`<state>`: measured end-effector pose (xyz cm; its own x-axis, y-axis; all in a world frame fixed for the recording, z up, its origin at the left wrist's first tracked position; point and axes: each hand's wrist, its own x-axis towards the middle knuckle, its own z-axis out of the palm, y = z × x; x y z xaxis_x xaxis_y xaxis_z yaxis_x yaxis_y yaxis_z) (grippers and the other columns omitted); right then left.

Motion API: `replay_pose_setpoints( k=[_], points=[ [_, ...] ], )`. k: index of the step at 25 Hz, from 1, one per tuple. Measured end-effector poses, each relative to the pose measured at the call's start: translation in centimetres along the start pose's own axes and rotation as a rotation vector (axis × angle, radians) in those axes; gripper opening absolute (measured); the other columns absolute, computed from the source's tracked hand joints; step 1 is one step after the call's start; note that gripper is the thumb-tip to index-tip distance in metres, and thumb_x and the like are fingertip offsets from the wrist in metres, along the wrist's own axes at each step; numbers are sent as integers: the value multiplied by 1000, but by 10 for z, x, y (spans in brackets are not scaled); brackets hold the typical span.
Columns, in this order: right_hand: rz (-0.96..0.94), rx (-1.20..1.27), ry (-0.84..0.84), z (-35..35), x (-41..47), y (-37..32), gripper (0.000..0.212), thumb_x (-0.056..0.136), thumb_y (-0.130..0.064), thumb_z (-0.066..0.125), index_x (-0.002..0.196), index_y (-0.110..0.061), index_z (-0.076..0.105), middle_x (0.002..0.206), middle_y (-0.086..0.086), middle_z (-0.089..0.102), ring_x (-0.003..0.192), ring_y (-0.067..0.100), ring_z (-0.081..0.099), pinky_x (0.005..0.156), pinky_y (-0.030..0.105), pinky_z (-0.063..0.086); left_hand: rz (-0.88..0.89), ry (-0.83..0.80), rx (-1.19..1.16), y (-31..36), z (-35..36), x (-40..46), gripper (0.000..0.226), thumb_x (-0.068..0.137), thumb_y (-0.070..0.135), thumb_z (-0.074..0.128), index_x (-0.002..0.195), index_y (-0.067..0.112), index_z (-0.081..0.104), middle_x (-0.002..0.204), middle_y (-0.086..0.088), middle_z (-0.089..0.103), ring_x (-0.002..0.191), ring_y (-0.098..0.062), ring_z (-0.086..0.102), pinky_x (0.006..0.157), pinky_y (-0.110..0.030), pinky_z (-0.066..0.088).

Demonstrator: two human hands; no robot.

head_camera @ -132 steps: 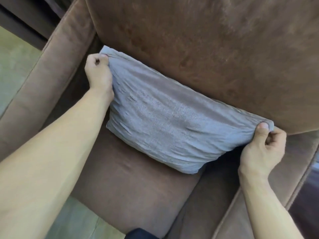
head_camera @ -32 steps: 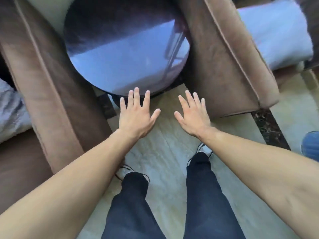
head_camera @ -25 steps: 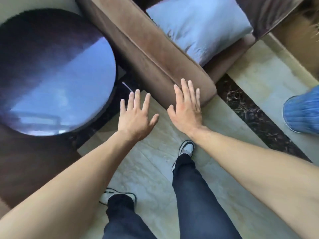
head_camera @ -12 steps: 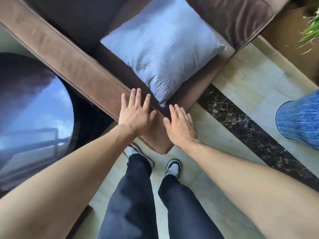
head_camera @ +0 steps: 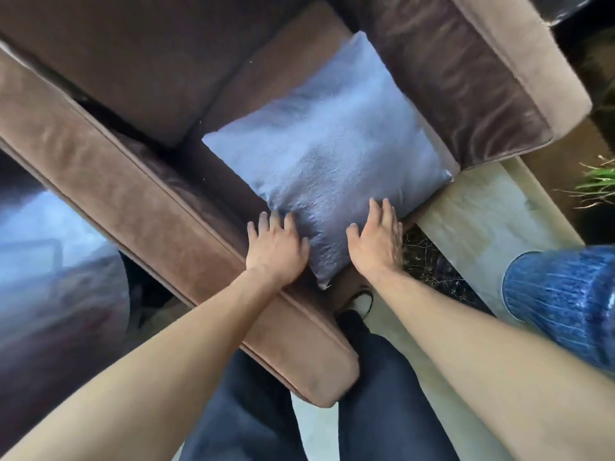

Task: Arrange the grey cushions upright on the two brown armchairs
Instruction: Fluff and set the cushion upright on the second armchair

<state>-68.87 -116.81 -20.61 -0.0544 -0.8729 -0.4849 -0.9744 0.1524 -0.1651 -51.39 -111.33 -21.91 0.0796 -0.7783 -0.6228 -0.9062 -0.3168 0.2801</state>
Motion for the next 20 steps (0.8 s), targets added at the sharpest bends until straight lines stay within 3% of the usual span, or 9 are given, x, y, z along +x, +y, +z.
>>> replay_pose_setpoints(
  k=[3,5,8,11,15,17,20],
  points=[
    [-32,44,62,-20,60,-1,65,104,-33,47,163,-16,22,173,15,12,159,32,18,130,50,15,-72,-27,-159,2,2,22,61,102,48,43,144,4,43,146,-22,50,138,-44,44,117,-54,36],
    [-58,65,88,-33,112,1,63,107,-38,41,164,-19,20,174,11,12,160,30,15,130,50,12,-191,5,-414,8,0,38,58,102,51,47,135,3,48,137,-20,54,130,-41,52,111,-51,44],
    [-57,117,92,-50,191,1,65,107,-44,35,164,-16,20,173,14,15,160,30,15,130,49,12,-583,208,-960,18,-11,65,64,97,59,56,130,5,48,133,-16,56,121,-35,59,105,-45,47],
    [15,279,46,-58,251,-7,66,103,-52,31,161,-19,30,165,17,34,153,34,33,126,46,25,-881,388,-1344,14,-16,106,91,92,75,47,150,5,39,149,-10,52,138,-29,52,119,-41,38],
    [176,368,-98,-67,307,-18,63,106,-55,26,148,-16,51,153,16,53,140,34,48,114,40,35,-966,479,-1461,10,-3,145,104,76,89,35,146,16,54,140,2,65,130,-22,60,119,-43,41],
    [208,390,-133,-69,323,-20,69,106,-58,27,150,-9,50,158,18,47,147,33,42,120,39,28,-985,501,-1505,6,-2,151,95,73,89,37,138,24,63,132,8,70,123,-17,64,117,-41,44],
    [212,415,-126,-75,328,-23,69,106,-57,30,155,-10,43,166,13,36,153,29,32,127,38,18,-937,496,-1576,1,-10,149,74,74,86,41,108,29,74,113,14,77,110,-11,71,109,-36,51]
  ],
)
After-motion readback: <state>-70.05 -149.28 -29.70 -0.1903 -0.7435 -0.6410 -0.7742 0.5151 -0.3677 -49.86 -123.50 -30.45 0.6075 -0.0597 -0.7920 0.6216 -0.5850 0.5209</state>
